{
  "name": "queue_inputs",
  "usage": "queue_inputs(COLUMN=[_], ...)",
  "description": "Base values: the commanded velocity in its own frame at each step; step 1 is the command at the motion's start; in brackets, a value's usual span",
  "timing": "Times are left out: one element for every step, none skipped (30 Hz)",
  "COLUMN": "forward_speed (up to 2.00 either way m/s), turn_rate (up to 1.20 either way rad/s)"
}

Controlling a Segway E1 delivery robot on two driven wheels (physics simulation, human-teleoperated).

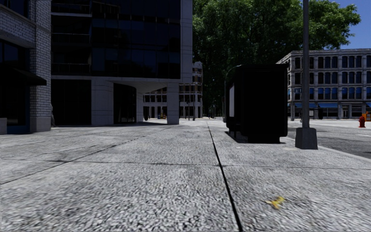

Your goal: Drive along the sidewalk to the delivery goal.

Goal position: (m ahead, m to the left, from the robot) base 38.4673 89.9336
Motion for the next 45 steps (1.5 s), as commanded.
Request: queue_inputs(forward_speed=[2.00, 2.00, 2.00, 2.00, 2.00, 2.00, 2.00, 2.00, 2.00, 2.00, 2.00, 2.00, 2.00, 2.00, 2.00, 2.00, 2.00, 2.00, 2.00, 2.00, 2.00, 2.00, 2.00, 2.00, 2.00, 2.00, 2.00, 2.00, 2.00, 2.00, 2.00, 2.00, 2.00, 2.00, 2.00, 2.00, 2.00, 2.00, 2.00, 2.00, 2.00, 2.00, 2.00, 2.00, 2.00], turn_rate=[0.00, 0.00, 0.00, 0.00, 0.00, 0.00, 0.00, 0.00, 0.00, 0.00, 0.00, 0.00, 0.00, 0.00, 0.00, 0.00, 0.00, 0.00, 0.00, 0.00, 0.00, 0.00, 0.00, 0.00, 0.00, 0.00, 0.00, 0.00, 0.00, 0.00, 0.00, 0.00, 0.00, 0.00, 0.00, 0.00, 0.00, 0.00, 0.00, 0.00, 0.00, 0.00, 0.00, 0.00, 0.00])
